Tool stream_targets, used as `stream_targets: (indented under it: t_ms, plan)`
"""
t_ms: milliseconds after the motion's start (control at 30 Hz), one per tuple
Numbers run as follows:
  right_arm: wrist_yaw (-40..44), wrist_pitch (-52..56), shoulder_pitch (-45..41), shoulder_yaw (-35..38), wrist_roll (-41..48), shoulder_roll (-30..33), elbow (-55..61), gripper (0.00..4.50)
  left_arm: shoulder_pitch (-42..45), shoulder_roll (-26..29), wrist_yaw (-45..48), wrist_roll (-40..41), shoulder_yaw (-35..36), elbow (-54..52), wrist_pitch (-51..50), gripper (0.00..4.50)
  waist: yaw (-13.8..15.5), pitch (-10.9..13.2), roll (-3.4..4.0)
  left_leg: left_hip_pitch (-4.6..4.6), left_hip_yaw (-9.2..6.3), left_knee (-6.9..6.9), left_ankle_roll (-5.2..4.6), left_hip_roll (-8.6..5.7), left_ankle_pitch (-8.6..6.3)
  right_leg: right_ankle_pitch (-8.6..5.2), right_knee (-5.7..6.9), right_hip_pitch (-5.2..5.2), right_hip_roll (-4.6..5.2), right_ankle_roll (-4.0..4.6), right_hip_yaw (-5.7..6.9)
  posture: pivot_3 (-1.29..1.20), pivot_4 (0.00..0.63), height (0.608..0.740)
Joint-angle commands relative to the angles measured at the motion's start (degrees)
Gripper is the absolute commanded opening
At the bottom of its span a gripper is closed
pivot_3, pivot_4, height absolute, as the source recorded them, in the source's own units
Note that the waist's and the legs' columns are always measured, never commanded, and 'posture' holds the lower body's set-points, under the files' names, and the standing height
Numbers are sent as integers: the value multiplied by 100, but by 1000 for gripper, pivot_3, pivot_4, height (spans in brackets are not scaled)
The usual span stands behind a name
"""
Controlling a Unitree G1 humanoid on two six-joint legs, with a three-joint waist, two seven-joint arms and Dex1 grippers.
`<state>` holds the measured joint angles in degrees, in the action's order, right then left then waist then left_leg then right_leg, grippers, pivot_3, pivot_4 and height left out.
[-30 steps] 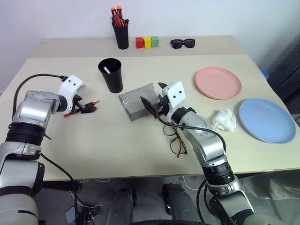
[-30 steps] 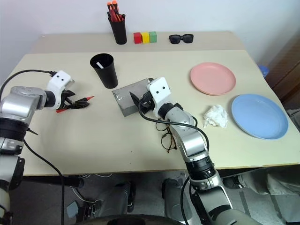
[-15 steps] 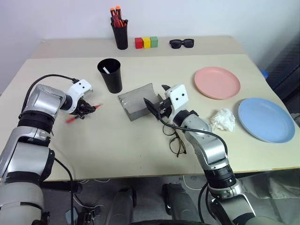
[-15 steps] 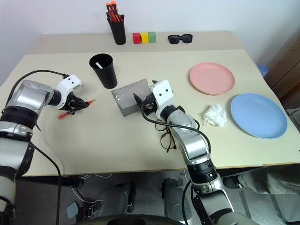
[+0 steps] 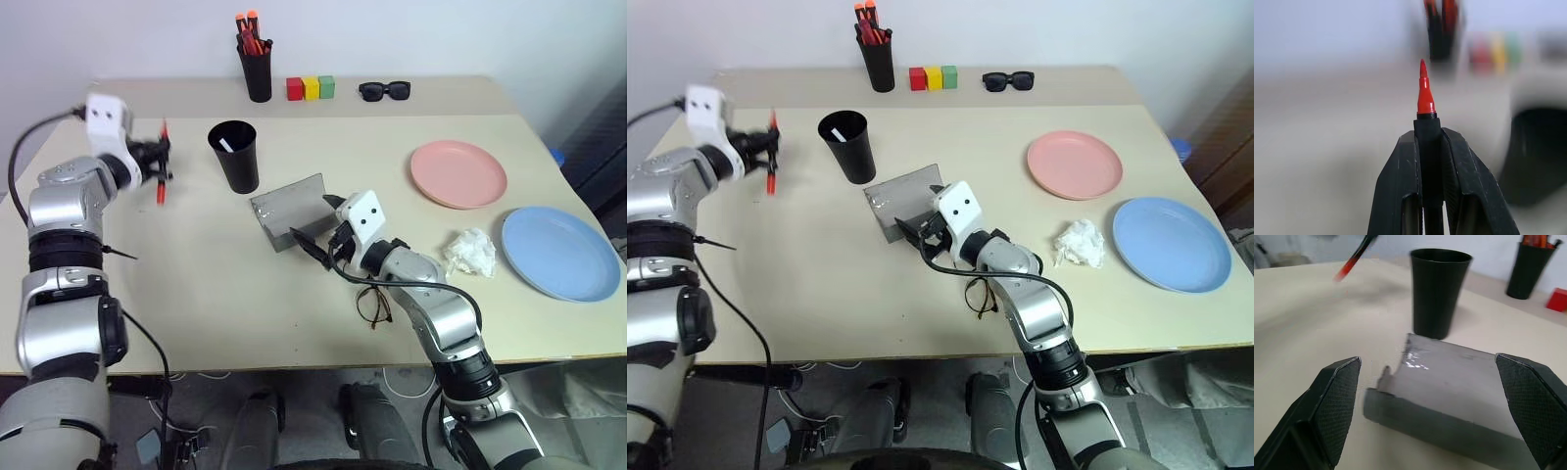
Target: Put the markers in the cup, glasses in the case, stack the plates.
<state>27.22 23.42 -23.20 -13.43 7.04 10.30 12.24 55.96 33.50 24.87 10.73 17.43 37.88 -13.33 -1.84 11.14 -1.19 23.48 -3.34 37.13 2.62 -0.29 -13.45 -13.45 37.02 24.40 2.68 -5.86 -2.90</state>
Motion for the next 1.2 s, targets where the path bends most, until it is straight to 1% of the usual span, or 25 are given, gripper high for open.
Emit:
stream_targets:
  t_ms: [33,167,333,433,533,667,767,800,833,867,900,1000,1033,1200]
  plan:
    - [63,-86,-94,-62,36,-32,201,4500,351,-369,-853,93,229,-545,712,85,28,0,0,0,1,0,0,-1,0,0,0,0,0,0,0,0,150,740]
    - [-57,-170,-195,-12,-7,-137,79,4500,677,-941,-1303,-92,10,-494,1368,85,93,0,0,0,4,3,1,-6,1,1,1,0,-3,-1,0,0,150,740]
    - [-726,-450,-475,276,-267,-370,-289,4500,953,-1456,-1622,-463,-362,527,2351,85,96,-1,-1,-2,5,3,3,-9,2,1,1,-2,-4,-1,0,0,150,740]
    - [-995,-541,-612,438,-337,-440,-435,4500,1077,-1651,-1820,-634,-497,1208,2930,85,78,-1,-1,-2,6,1,3,-9,2,1,0,-2,-4,-1,0,0,150,740]
    - [-1079,-578,-603,487,-364,-434,-435,4500,1158,-1776,-1890,-666,-550,1708,3276,85,69,0,-1,-1,5,-3,3,-9,2,1,-3,-1,-5,-1,0,0,150,740]
    - [-1125,-573,-515,496,-390,-426,-359,4500,1187,-1881,-1854,-604,-519,2050,3446,85,75,0,-1,-1,5,-4,2,-9,1,1,-3,-1,-6,-1,0,0,150,740]
    - [-1159,-564,-464,490,-390,-429,-310,4500,1134,-1953,-1725,-461,-444,2098,3425,85,75,0,-1,-1,5,-4,2,-9,2,1,-3,-1,-6,-1,0,0,150,740]
    - [-1166,-561,-448,484,-391,-437,-294,4500,1100,-1973,-1695,-428,-426,2081,3412,515,75,0,-1,-1,5,-4,2,-9,2,1,-3,-1,-6,-1,0,0,150,740]
    - [-1170,-560,-439,477,-393,-448,-285,4500,1074,-1982,-1683,-412,-420,2070,3415,1106,75,0,-1,-1,5,-4,2,-9,2,0,-3,-1,-6,-1,0,0,150,740]
    - [-1173,-561,-436,469,-395,-459,-285,4500,1053,-1985,-1690,-407,-420,2064,3428,1425,75,0,-1,-1,5,-4,2,-9,2,0,-3,-1,-6,-1,0,0,150,740]
    - [-1170,-563,-433,459,-396,-471,-284,4500,1025,-1990,-1713,-411,-425,2048,3445,1895,74,0,-1,-1,5,-3,2,-9,2,1,-3,-1,-6,-1,0,0,150,740]
    - [-1146,-571,-445,433,-386,-492,-301,4500,961,-2009,-1801,-371,-396,1992,3413,3455,67,0,-1,-1,4,-4,2,-9,2,0,-3,-1,-7,-1,0,0,150,740]
    - [-1137,-575,-454,428,-382,-496,-312,4500,939,-2015,-1807,-320,-364,1959,3395,3879,68,0,-1,-1,3,-4,2,-9,2,0,-3,-1,-7,-1,0,0,150,740]
    - [-1086,-577,-483,438,-378,-468,-333,4500,845,-1943,-1854,-144,-261,1575,3243,3879,71,0,-1,-1,3,-4,2,-9,2,0,-3,-1,-7,-1,0,0,150,740]
